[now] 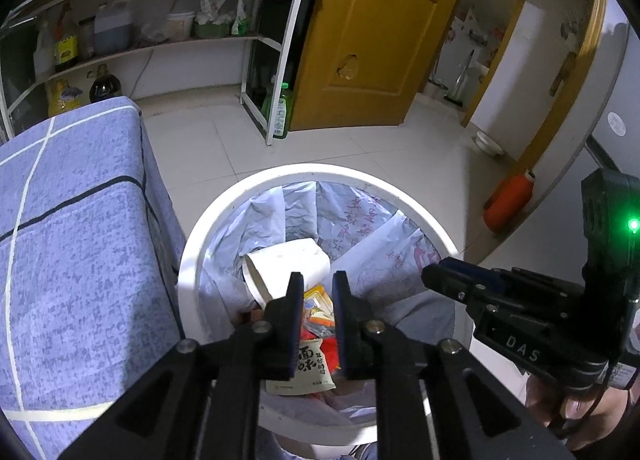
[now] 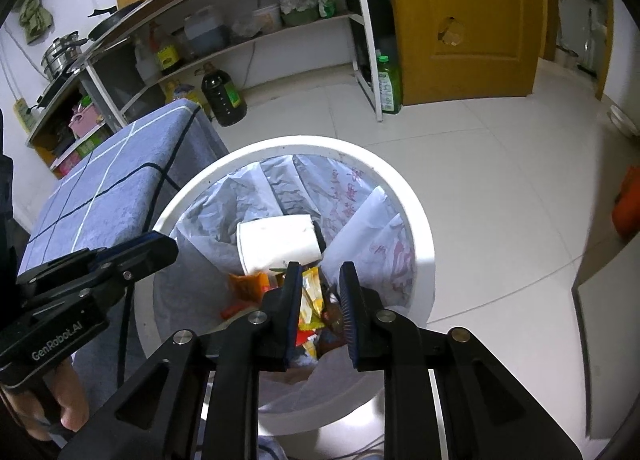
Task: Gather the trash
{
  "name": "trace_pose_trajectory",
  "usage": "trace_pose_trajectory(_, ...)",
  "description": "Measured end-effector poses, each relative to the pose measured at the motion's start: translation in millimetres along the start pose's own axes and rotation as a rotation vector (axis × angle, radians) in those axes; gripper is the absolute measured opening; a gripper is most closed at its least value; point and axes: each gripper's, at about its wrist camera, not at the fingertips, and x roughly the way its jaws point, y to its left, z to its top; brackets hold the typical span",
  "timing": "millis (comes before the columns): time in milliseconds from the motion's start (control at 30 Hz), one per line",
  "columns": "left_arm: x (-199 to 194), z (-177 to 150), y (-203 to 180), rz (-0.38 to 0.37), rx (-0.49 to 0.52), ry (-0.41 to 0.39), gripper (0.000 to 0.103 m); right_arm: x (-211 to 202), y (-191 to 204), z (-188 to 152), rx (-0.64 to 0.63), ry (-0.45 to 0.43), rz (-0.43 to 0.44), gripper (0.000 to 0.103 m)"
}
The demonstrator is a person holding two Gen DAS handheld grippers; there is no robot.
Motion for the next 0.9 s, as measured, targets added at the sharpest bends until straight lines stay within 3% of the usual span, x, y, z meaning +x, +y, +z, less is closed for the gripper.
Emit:
trace_pose_trajectory(200, -9, -1, -2, -0.008, -0.002, -0.017, 0.015, -14, 3, -1, -0.006, -0.035, 0.007, 0.029)
trace_pose_trajectory(367, -24, -4, -4, -0.015, -0.003, -0.041, 0.016, -27, 11, -6, -0.026, -0.06, 0.0, 0.03)
trace_pose_trajectory(467, -36, -9, -5, -0.017, -0.001, -0.056, 0.02, -36, 16, -15, -0.025, -0.075, 0.008, 0.03)
trace_pose_trajectory(567, -49, -16, -5, -0.018, 0.003, -0.065, 0.029, -44, 20, -24, -0.032, -0.088, 0.005, 0.03)
trace_pose_trajectory(767, -81, -36, -7, -0.023, 0.025, -0.092, 0.03, -65, 33, -42, -0.045, -0.116, 0.024, 0.03)
trace_pose_trajectory(900, -101, -53, -9, -0.024, 0.04, -0.112, 0.037, -89, 48, -56, -0.083, -0.157, 0.028, 0.03)
